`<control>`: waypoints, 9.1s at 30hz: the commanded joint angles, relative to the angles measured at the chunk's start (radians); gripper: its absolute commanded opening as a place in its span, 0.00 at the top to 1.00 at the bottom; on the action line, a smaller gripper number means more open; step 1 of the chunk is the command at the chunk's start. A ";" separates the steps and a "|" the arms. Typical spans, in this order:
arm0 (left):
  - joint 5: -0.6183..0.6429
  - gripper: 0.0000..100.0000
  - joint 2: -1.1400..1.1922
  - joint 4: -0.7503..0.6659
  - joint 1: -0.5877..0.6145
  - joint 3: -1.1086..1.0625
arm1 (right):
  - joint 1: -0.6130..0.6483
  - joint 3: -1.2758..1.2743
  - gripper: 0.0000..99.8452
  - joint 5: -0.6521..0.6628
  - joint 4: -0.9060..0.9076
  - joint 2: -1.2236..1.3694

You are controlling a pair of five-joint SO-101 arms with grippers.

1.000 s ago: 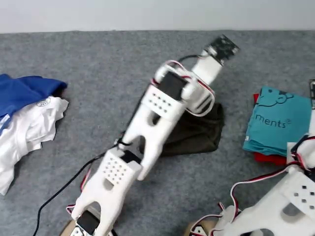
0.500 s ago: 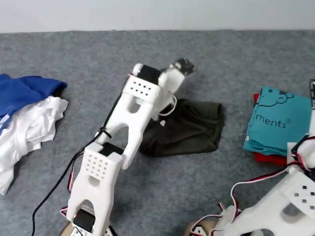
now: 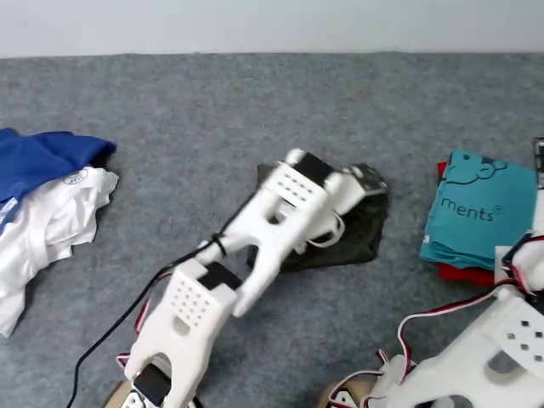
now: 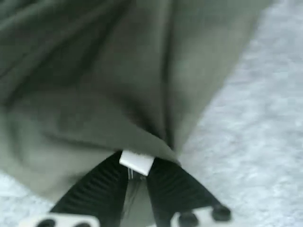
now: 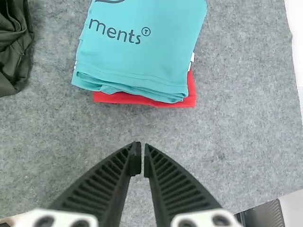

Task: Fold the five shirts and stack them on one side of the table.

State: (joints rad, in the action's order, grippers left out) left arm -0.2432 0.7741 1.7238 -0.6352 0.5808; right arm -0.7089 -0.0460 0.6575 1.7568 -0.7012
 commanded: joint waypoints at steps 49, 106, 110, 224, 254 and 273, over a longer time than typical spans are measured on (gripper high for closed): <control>0.029 0.99 -0.164 -0.097 -0.186 0.050 | -0.048 0.003 0.97 0.043 0.038 -0.084; 0.002 0.99 -0.149 -0.018 -0.163 0.148 | -0.044 0.002 0.97 0.044 0.036 -0.076; -0.005 0.99 -0.005 -0.068 -0.187 0.154 | -0.044 0.002 0.97 0.044 0.036 -0.076; -0.167 0.99 -0.698 0.029 1.089 -0.163 | 0.760 0.052 0.97 -0.451 -0.730 0.981; -0.239 0.99 -0.698 0.011 1.085 -0.219 | 0.734 0.416 0.77 -0.396 -0.228 1.130; -0.235 0.99 -0.706 0.028 1.089 -0.243 | 0.769 0.242 0.86 -0.397 -0.013 0.940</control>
State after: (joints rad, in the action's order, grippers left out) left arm -0.4733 0.1220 1.7346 0.4511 0.3414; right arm 0.0445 0.2455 0.2631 1.7522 0.3084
